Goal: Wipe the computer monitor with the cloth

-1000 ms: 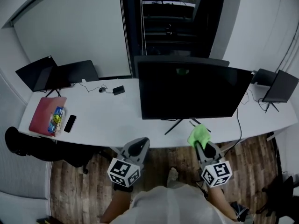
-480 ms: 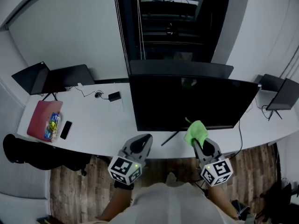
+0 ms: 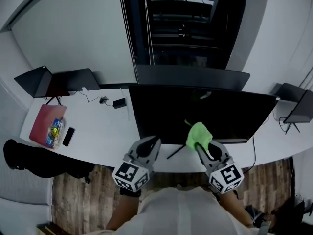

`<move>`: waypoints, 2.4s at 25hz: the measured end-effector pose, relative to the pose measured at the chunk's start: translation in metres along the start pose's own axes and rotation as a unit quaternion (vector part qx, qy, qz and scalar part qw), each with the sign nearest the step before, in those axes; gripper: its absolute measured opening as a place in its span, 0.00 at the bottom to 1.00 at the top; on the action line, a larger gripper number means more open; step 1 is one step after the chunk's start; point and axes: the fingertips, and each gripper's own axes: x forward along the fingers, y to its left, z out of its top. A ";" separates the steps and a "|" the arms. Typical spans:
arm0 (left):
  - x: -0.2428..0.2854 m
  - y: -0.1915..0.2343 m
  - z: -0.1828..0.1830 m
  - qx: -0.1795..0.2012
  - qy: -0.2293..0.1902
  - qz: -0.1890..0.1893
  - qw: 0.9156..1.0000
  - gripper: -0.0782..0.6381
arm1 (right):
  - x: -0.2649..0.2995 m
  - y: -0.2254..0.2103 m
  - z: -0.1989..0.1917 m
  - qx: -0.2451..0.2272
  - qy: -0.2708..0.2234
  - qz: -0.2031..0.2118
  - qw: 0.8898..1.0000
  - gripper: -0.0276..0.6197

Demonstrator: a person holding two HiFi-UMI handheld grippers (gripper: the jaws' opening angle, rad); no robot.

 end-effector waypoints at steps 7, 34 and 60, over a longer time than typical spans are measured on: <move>-0.003 0.025 0.011 -0.003 -0.014 0.009 1.000 0.14 | 0.036 0.029 0.031 -0.041 -0.016 0.054 0.998 0.15; -0.082 0.197 0.034 0.021 -0.002 -0.059 0.998 0.14 | 0.229 0.135 0.138 -0.008 -0.080 -0.032 0.996 0.15; -0.089 0.214 0.022 0.019 0.007 -0.087 0.996 0.14 | 0.241 0.129 0.091 0.046 -0.044 -0.111 0.992 0.15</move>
